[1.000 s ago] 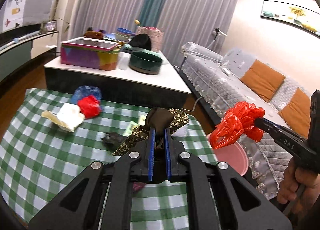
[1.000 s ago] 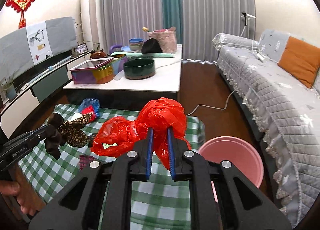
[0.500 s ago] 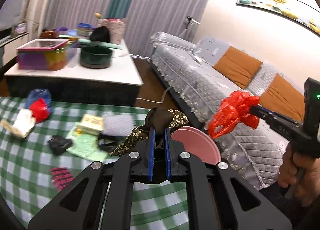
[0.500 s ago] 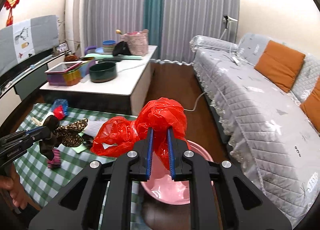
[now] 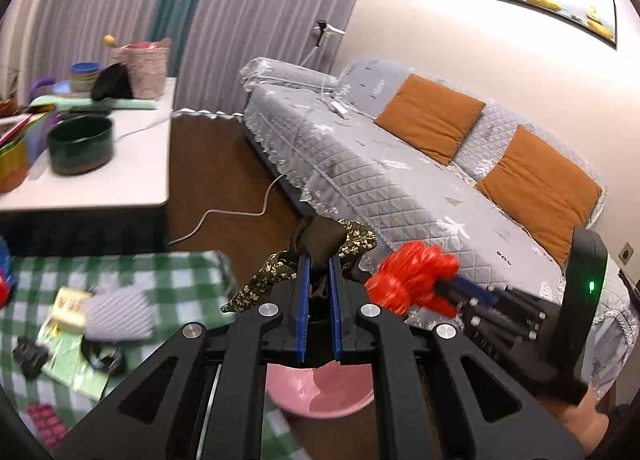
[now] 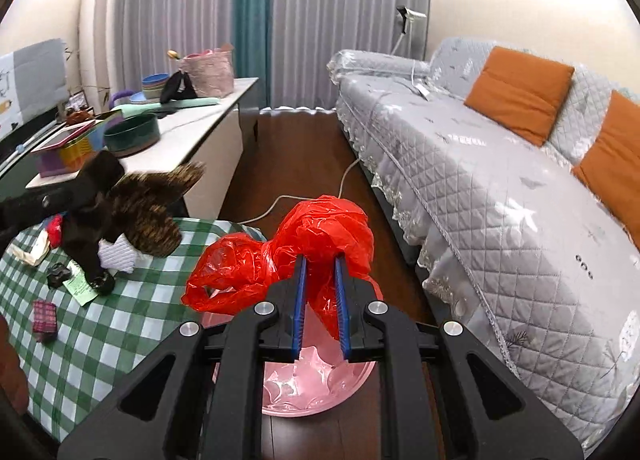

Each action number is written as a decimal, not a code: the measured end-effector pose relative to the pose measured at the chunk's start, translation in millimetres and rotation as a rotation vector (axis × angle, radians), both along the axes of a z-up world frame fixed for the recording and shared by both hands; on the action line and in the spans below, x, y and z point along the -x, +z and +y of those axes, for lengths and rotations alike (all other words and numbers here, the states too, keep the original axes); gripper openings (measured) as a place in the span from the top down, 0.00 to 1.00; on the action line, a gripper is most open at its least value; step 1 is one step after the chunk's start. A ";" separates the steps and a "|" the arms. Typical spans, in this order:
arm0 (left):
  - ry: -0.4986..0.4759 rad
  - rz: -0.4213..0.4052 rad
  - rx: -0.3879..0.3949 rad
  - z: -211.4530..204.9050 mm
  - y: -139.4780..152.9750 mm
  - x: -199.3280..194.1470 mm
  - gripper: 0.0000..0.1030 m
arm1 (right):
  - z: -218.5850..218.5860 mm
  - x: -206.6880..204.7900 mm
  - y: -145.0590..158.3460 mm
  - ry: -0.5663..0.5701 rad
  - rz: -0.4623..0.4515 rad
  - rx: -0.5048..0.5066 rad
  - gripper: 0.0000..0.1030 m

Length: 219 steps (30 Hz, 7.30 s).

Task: Collect trash
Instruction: 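Carry both held items over the pink bin with both tools, then open both tools to drop the items into the pink bin, then grasp the white paper cup with the left tool while the right tool grasps the white foam mesh sleeve, then carry the paper cup and foam sleeve over the pink bin, then open both tools to drop the items into the pink bin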

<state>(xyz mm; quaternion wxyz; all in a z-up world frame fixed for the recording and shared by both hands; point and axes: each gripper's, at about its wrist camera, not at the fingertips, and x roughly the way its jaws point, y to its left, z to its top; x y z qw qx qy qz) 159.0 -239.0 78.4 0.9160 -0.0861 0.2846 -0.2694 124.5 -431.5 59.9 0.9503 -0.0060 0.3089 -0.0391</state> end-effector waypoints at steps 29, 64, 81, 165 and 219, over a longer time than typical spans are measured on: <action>-0.057 0.107 -0.057 -61.7 -37.2 -56.7 0.66 | -27.6 -36.3 -22.0 -0.090 0.052 -0.045 0.48; 0.226 0.008 -0.170 220.0 26.0 22.1 0.66 | 93.5 -10.5 40.1 0.087 -0.143 -0.121 0.53; 0.525 0.145 -0.120 365.9 -45.8 34.4 0.67 | 219.4 -65.5 -13.3 0.319 -0.036 -0.115 0.52; 0.341 0.101 -0.169 216.2 -31.7 20.2 0.95 | 130.1 -18.4 18.9 0.257 -0.048 -0.048 0.94; -0.042 0.161 -0.240 -25.8 -86.8 -38.7 0.95 | -5.9 -28.0 -30.1 0.023 0.046 -0.052 0.94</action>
